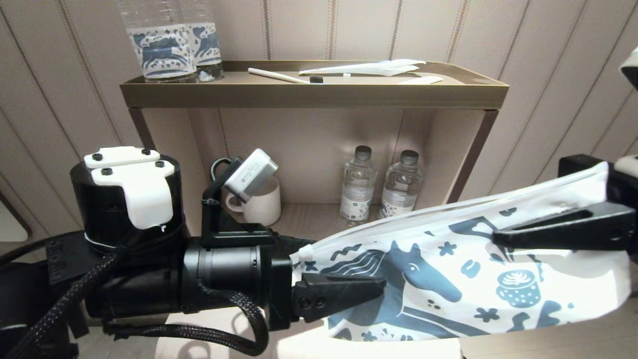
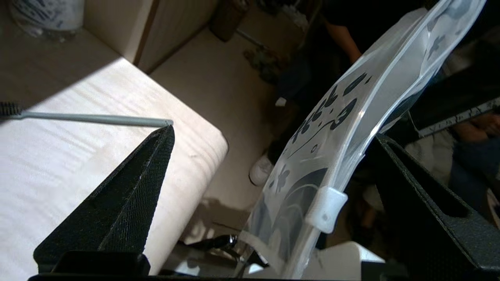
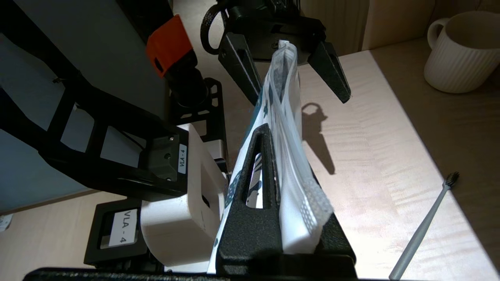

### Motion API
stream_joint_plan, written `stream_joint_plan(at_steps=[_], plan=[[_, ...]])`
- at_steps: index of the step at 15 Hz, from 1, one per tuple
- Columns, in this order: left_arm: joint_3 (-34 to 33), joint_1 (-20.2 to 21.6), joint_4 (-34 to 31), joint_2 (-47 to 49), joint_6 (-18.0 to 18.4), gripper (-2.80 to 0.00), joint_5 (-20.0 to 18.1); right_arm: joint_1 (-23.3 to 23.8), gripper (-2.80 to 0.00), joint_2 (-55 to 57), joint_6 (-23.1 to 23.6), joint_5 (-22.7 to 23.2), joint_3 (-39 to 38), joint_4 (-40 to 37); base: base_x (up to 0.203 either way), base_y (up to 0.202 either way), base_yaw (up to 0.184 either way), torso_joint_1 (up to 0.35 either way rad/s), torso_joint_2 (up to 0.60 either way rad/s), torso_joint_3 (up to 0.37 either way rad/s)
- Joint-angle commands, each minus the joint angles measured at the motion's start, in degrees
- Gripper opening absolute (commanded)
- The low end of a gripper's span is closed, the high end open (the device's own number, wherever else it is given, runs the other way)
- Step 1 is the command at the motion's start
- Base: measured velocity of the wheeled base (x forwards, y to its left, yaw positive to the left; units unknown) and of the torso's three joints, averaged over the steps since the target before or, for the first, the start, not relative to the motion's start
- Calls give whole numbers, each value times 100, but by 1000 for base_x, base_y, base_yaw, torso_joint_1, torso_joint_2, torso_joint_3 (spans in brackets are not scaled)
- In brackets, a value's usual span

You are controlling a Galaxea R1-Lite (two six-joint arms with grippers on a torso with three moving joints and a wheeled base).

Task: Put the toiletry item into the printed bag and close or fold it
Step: Hand it to the other hand

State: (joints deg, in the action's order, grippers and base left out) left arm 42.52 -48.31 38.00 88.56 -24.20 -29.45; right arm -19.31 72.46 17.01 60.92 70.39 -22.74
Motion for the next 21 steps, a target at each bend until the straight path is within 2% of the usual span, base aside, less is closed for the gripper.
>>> stream_joint_plan(at_steps=[1, 2, 4, 9, 11, 15, 18, 21], plan=[[-21, -291, 330, 67, -176, 0, 418, 93, -280, -22, 13, 34, 52, -12, 0, 0, 0, 0, 0, 0], [-16, -370, 467, 22, -308, 0, 541, 111, -280, -13, 13, 43, 62, -12, 0, 0, 0, 0, 0, 0], [-155, -388, 502, 36, -331, 0, 546, 212, -280, -22, 13, 131, 58, -12, 0, 0, 0, 0, 0, 0], [-386, -390, 592, -9, -314, 0, 561, 999, -280, -22, 13, 920, -14, -19, 0, 0, 0, 0, 0, 0], [-415, -347, 589, -159, -321, 0, 587, 1196, -280, -6, 13, 937, -160, -17, 0, 0, 0, 0, 0, 0], [-397, 72, 539, -264, -297, 0, 593, 1693, -280, 7, 17, 931, -659, 276, 0, 0, 0, 0, 0, 0], [-411, 190, 551, -251, -295, 0, 581, 1434, -280, 13, 20, 789, -1132, 974, 0, 0, 0, 0, 0, 0], [-365, 185, 540, -190, -276, 0, 592, 916, -280, 190, 19, 57, -1282, 1436, 0, 0, 0, 0, 0, 0]])
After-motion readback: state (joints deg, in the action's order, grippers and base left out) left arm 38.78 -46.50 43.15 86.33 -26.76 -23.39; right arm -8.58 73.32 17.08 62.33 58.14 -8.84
